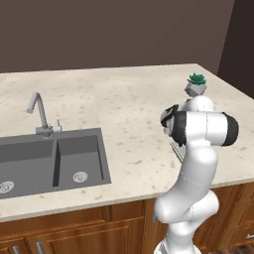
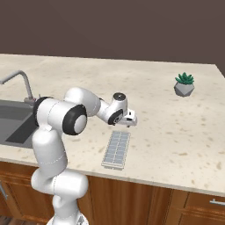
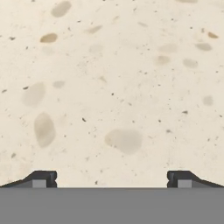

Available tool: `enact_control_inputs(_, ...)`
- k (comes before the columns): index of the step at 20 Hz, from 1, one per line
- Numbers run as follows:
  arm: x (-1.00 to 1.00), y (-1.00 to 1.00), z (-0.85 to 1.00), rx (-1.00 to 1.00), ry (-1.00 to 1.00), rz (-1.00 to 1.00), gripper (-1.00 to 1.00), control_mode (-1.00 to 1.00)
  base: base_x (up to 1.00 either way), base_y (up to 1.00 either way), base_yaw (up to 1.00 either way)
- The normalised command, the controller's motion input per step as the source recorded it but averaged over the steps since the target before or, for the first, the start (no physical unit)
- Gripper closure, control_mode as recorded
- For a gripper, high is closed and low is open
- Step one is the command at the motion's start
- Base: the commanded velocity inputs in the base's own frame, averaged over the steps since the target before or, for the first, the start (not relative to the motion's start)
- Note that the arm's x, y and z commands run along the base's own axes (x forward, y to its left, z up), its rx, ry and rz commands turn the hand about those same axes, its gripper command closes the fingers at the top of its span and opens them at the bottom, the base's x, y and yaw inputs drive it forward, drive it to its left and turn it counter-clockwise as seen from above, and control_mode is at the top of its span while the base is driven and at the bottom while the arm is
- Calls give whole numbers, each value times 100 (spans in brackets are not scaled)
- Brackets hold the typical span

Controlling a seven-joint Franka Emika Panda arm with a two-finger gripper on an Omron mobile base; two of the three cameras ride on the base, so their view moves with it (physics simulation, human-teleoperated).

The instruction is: The ice cube tray has been filled with water. Take the tray and place it in the freezer to make ice. Close the freezer door after placing the tray.

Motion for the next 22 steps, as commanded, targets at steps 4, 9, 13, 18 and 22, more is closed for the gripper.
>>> enact_control_inputs(4,20,0,-30,0,0,0,-100,-100,0,0,0)
enact_control_inputs(9,26,0,-26,0,0,0,-100,-100,0,0,0)
enact_control_inputs(13,21,0,-29,0,0,0,-100,-100,0,0,0)
enact_control_inputs(18,18,0,-27,0,0,0,-100,-100,0,0,0)
enact_control_inputs(22,20,0,-29,0,0,0,-100,-100,0,0,0)
